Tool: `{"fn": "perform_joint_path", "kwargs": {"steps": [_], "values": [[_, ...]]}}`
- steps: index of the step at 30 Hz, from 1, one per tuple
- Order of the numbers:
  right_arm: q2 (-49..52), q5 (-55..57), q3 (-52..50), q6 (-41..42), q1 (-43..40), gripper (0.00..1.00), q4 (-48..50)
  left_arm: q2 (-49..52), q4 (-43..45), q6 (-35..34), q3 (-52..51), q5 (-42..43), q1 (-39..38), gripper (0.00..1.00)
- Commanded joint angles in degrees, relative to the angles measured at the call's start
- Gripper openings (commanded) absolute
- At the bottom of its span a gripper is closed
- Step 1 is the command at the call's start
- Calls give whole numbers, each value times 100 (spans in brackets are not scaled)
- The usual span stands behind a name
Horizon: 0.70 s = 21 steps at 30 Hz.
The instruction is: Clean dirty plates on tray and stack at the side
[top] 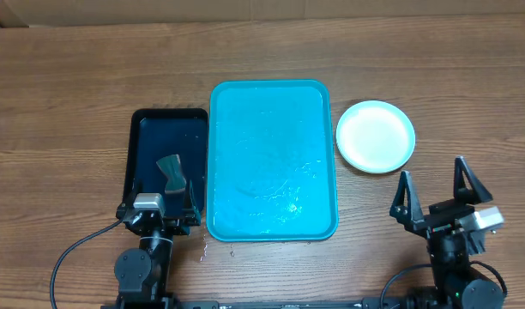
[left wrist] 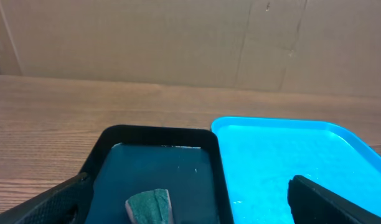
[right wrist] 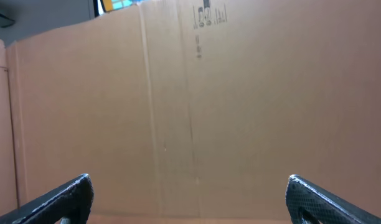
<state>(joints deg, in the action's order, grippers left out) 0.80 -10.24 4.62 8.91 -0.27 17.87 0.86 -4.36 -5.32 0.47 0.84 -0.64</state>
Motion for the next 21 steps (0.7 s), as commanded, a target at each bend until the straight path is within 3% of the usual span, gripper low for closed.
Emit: {"fn": "perform_joint_path", "kwargs": {"steps": [1,6,21], "values": [[-63,170,-175,-39,33,100,-26,-61,-9,153,-20,17,39,100],[-63,264,-422,-35,33,100,-61,-61,-9,153,-20,17,39,100],[-63,1257,-420,24,463,100,-1875,-61,-9,153,-20,17,39,100]]}}
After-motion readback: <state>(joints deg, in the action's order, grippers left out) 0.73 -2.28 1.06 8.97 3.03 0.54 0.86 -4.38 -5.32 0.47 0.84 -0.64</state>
